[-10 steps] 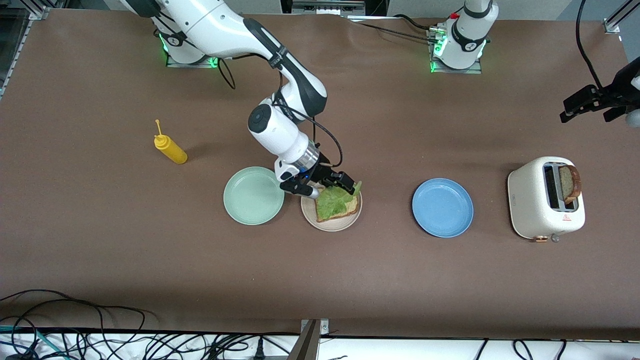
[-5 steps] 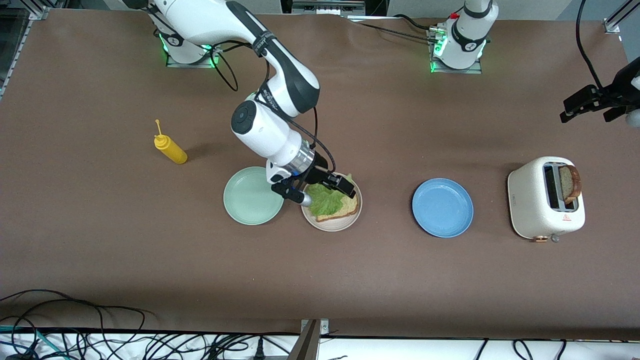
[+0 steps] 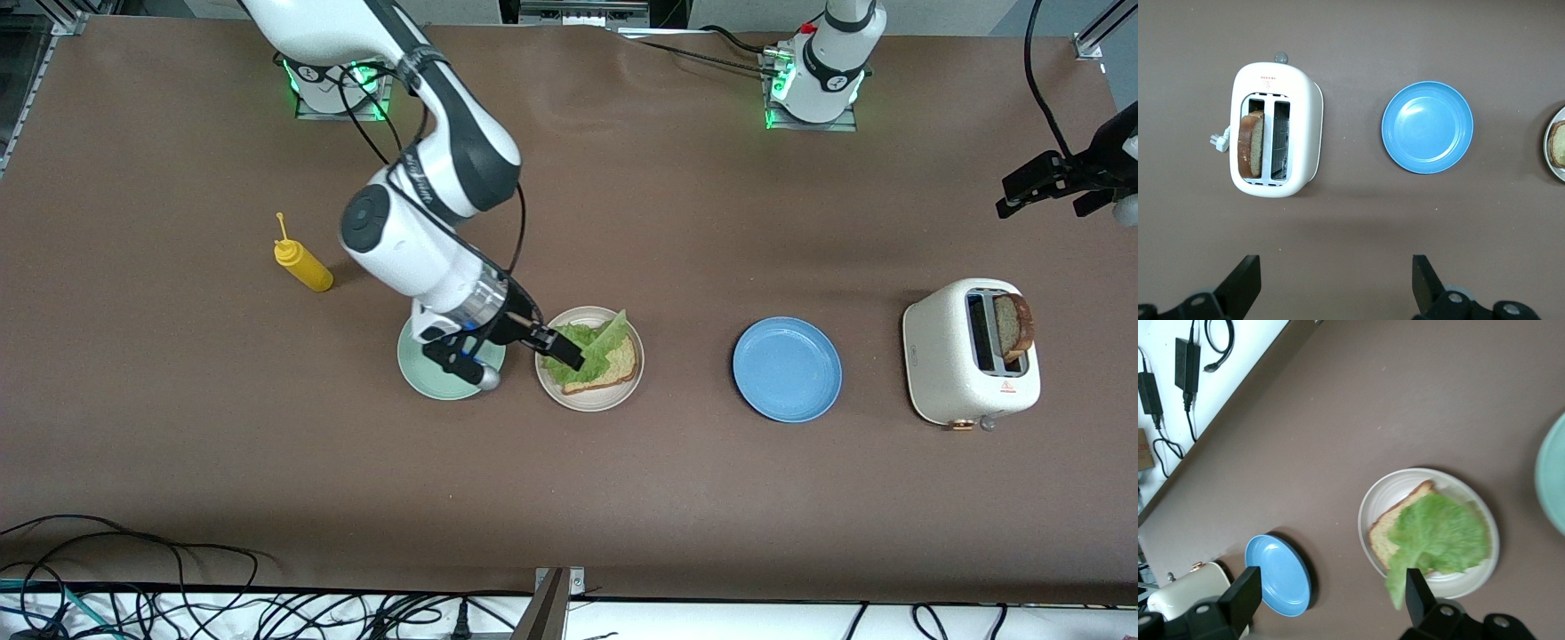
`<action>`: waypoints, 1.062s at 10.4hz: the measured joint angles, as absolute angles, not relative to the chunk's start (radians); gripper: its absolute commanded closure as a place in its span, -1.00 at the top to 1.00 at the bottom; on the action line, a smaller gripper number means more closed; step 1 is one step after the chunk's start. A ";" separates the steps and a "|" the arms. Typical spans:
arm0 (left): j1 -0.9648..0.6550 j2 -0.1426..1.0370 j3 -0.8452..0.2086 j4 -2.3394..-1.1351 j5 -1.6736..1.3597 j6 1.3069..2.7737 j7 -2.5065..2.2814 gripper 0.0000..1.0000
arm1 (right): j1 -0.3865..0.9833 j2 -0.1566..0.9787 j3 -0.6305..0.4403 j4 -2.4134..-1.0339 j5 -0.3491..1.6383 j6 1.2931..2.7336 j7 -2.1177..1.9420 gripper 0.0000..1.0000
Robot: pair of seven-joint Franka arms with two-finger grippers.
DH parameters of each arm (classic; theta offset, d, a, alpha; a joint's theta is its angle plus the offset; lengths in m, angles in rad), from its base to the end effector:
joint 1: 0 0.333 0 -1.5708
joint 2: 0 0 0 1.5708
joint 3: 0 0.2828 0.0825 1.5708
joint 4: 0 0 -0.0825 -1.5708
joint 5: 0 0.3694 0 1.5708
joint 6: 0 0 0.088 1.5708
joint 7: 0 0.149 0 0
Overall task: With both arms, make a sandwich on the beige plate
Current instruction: 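Move the right gripper back toward the yellow mustard bottle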
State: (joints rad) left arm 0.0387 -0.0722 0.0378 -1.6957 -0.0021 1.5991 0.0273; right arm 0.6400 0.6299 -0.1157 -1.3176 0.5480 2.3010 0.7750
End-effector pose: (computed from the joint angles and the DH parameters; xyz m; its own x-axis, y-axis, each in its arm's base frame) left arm 0.5179 0.0399 0.5328 0.9985 0.0491 -0.0243 0.0492 -0.9988 0.0055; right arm 0.6208 0.4110 0.3520 0.8804 -0.4643 -0.0971 -0.4463 -0.7415 -0.5011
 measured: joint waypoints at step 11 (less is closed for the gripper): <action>0.039 -0.071 0.036 -1.696 -0.002 1.599 0.027 1.00 | 0.625 0.391 -0.603 -1.520 0.297 1.713 -0.051 0.99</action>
State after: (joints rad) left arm 0.0388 -0.0714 0.0363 -1.6956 -0.0021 1.5991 0.0273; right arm 0.6253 0.3915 -0.6027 -1.5201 0.2971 1.7128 -0.0513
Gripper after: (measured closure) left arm 0.000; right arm 0.000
